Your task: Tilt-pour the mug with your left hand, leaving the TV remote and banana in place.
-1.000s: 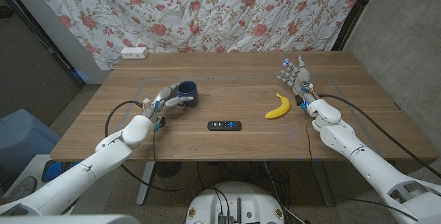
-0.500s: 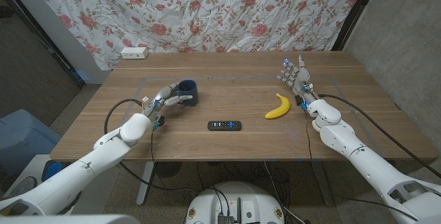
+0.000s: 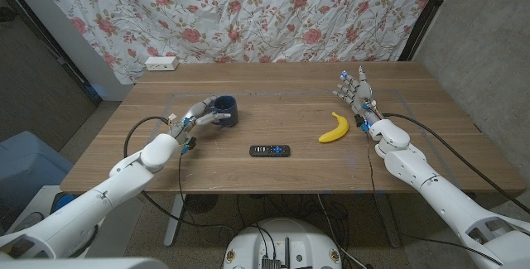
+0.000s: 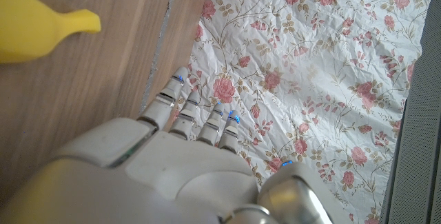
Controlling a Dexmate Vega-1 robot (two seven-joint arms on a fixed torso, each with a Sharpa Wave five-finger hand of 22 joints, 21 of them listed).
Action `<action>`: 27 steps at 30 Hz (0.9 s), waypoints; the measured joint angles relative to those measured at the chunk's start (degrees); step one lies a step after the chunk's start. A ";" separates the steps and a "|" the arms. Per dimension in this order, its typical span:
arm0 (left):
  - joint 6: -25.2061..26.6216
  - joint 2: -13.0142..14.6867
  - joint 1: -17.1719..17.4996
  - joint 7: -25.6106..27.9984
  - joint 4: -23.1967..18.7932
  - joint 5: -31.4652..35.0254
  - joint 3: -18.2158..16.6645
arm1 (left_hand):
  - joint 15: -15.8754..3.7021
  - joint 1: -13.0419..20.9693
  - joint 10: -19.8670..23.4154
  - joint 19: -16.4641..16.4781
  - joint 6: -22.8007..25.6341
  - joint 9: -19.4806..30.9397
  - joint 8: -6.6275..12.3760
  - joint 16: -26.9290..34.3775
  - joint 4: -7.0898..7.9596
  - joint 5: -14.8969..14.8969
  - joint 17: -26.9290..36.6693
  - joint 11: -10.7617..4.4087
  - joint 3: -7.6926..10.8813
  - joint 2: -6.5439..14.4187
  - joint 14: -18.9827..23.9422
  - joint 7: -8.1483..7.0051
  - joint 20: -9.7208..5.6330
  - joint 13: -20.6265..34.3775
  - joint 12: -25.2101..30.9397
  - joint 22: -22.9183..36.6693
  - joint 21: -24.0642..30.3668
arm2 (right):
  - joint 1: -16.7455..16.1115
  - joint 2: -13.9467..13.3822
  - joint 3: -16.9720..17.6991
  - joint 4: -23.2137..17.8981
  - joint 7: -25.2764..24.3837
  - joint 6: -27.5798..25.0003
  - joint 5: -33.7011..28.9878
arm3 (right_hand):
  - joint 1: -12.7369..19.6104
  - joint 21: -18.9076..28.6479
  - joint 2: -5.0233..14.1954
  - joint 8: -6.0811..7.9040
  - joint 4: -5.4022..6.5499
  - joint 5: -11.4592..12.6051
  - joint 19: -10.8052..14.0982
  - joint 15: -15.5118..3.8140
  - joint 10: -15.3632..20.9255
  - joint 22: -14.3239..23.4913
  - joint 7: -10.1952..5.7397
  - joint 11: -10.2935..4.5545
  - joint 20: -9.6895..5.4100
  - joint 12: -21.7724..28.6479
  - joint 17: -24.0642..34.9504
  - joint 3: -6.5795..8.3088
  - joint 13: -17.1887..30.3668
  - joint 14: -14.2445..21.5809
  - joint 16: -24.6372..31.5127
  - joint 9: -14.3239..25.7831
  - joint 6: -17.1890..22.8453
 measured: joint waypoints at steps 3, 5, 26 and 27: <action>-0.56 0.16 -0.27 -1.01 0.51 -0.50 0.02 | 1.08 -0.83 -2.90 -2.71 -1.77 0.00 -0.87 -0.40 0.44 0.00 0.00 0.95 -0.43 -0.83 -3.43 1.21 0.22 -0.26 0.00 0.00 -0.16 | 0.00 0.00 0.00 0.01 0.01 0.01 0.00 | 0.00 0.00 0.00 0.00 0.00 0.00 0.00 0.00 0.00 0.00 0.00 0.00 0.00 0.00 0.00 0.00 0.00 0.00 0.00 0.00 0.00; -0.86 0.26 -0.41 -1.61 0.73 -0.84 0.03 | 1.67 -1.24 -4.55 -4.48 -2.77 0.00 -1.10 -0.40 0.40 0.00 0.00 1.35 -0.85 -1.22 -5.25 1.78 0.28 -0.26 0.00 0.00 -0.33 | 0.00 0.00 0.00 0.01 0.02 0.01 0.00 | 0.00 0.00 0.00 0.00 0.00 0.00 0.00 0.00 0.00 0.00 0.00 0.00 0.00 0.00 0.00 0.00 0.00 0.00 0.00 0.00 0.00; -2.53 1.34 -0.98 -8.37 2.52 -7.08 -0.77 | 3.60 -7.17 -14.38 -18.30 -9.37 -0.01 -1.75 -0.40 1.24 -0.72 0.14 3.83 -2.17 -1.73 -13.87 2.69 0.71 -0.53 -0.18 0.17 -0.54 | 0.00 -0.01 0.00 0.03 0.02 0.04 0.00 | 0.00 0.00 0.00 0.00 0.00 0.00 0.00 0.00 0.00 0.00 0.00 0.00 0.00 0.00 0.00 0.00 0.00 0.00 0.00 0.00 0.00; -2.53 1.35 -0.88 -8.56 2.54 -7.59 -0.91 | 3.60 -7.19 -14.37 -18.31 -9.37 -0.01 -1.75 -0.40 1.24 -0.72 0.14 3.83 -2.17 -1.72 -13.86 2.68 0.70 -0.53 -0.18 0.17 -0.54 | 0.00 -0.01 -0.01 0.03 0.02 0.04 0.00 | 0.00 0.00 0.00 0.00 0.00 0.00 0.00 0.00 0.00 0.00 0.00 0.00 0.00 0.00 0.00 0.00 0.00 0.00 0.00 0.00 0.00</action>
